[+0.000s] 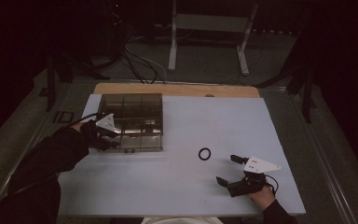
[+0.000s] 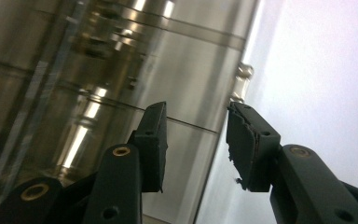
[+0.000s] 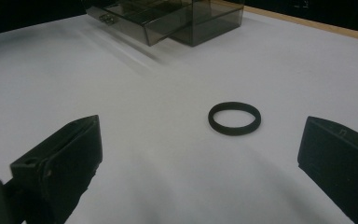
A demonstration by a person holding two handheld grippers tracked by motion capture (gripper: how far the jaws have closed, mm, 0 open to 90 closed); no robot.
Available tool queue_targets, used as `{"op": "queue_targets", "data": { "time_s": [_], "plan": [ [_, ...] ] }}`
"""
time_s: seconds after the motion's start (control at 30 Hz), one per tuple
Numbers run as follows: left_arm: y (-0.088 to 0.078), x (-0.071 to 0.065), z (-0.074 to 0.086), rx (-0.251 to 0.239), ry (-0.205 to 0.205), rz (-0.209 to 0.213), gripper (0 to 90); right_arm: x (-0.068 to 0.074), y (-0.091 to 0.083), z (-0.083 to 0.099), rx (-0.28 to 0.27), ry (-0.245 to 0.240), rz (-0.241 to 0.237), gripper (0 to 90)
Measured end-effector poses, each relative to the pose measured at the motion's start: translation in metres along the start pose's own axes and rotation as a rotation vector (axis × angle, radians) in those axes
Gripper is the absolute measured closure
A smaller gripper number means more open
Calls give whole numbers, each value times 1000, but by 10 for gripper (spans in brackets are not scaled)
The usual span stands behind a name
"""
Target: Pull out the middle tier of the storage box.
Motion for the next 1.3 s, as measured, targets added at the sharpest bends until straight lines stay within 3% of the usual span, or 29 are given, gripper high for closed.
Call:
{"op": "queue_targets", "data": {
  "time_s": [0.03,0.07,0.1,0.17,0.2,0.23,0.27,0.3,0.33,0.37,0.5,0.53,0.67,0.77,0.8,0.97,1.07,1.3],
  "plan": [
    [0,0,0,0,0,0,581,0,0,0,0,0,0,0],
    [-4,3,-3,-37,-68,-15,568,0,0,0,0,1,0,0],
    [-4,3,-3,-37,-68,-15,552,0,0,0,0,1,0,0],
    [-9,5,-6,-91,-114,-20,517,0,0,0,0,1,-1,0],
    [-15,7,-9,-142,-161,-23,473,0,0,0,0,2,-1,0],
    [-15,7,-9,-142,-161,-23,443,0,0,0,0,2,-1,0],
    [-19,10,-11,-175,-217,-38,382,0,0,0,-1,4,0,0],
    [-19,10,-11,-175,-217,-38,348,0,0,0,-1,4,0,0],
    [-20,10,-12,-190,-231,-64,232,0,-1,0,-2,4,-1,0],
    [-20,10,-12,-190,-231,-64,180,0,-1,0,-2,4,-1,0],
    [-21,9,-9,-195,-269,-83,55,0,-1,-1,-2,6,-1,0],
    [-23,10,-9,-218,-287,-105,19,0,-1,-1,-4,4,0,0],
    [-26,6,-8,-271,-316,-138,7,0,-1,-1,-7,8,1,0],
    [-27,4,-8,-298,-330,-139,8,0,-2,-1,-7,7,3,0],
    [-27,2,-7,-316,-345,-165,7,0,-2,-1,-8,7,4,0],
    [-29,-5,-5,-333,-387,-163,8,0,-2,-1,-7,7,3,0],
    [-31,-12,-5,-383,-424,-151,8,-1,-2,-1,-8,5,4,0],
    [-23,-29,-1,-400,-437,-116,8,0,-2,-1,-9,6,2,0]
  ]
}}
Point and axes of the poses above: each handheld gripper's, and its own axes: y roughly forward along the jaws, z roughly out of its underside, x roughly to its left, the point moved 8 cm from there along y, roughly forward along the jaws, and after that the axes turned 4 degrees about x, right-handed, at the moved point
